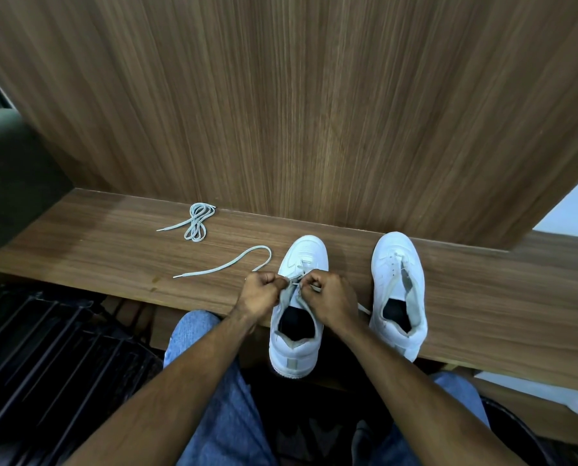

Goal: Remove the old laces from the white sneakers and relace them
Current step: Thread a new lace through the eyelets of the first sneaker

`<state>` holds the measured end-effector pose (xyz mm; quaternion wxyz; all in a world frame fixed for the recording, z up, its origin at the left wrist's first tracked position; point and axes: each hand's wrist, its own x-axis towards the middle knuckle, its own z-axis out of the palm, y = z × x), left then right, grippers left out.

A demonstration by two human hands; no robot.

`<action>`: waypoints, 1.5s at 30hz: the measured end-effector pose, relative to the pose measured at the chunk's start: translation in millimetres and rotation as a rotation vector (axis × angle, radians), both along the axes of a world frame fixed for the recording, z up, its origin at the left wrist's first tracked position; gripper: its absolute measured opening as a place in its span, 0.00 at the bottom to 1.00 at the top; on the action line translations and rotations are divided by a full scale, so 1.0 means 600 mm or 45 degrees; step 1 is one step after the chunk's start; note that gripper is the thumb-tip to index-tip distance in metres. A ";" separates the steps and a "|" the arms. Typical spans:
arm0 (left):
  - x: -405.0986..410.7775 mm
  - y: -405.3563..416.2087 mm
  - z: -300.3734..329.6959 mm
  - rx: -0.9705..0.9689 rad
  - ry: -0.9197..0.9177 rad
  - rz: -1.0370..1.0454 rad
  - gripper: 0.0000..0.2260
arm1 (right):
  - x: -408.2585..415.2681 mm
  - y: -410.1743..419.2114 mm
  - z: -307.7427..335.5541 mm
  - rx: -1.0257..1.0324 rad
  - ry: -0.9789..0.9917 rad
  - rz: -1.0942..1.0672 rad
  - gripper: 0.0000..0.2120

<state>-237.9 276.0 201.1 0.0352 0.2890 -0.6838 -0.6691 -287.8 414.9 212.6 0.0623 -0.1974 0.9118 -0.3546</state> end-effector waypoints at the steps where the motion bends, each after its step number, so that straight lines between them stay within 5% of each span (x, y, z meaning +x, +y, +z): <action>1: 0.001 0.002 0.002 0.007 -0.002 0.002 0.10 | 0.002 -0.001 -0.002 -0.011 0.005 -0.006 0.04; 11: 0.000 0.005 0.023 0.153 -0.112 0.034 0.12 | 0.001 -0.020 -0.008 0.093 0.142 0.061 0.08; 17: -0.017 -0.010 0.038 0.011 -0.179 -0.018 0.09 | 0.005 -0.011 -0.008 0.154 0.288 0.054 0.08; 26: -0.042 -0.104 0.097 0.712 0.311 0.674 0.08 | 0.005 0.020 -0.019 0.178 0.309 0.076 0.13; 30: -0.031 -0.087 0.082 0.539 0.238 0.660 0.06 | 0.011 0.021 -0.027 0.125 0.378 0.032 0.11; 36: 0.006 -0.005 0.035 0.134 -0.343 -0.023 0.12 | 0.013 0.020 -0.023 0.191 0.348 0.036 0.14; 42: -0.015 0.006 0.046 0.044 -0.110 0.059 0.08 | 0.018 0.028 -0.018 0.263 0.271 0.109 0.16; 45: -0.033 -0.021 0.074 0.190 0.014 0.287 0.07 | 0.022 0.028 -0.017 0.268 0.283 0.114 0.17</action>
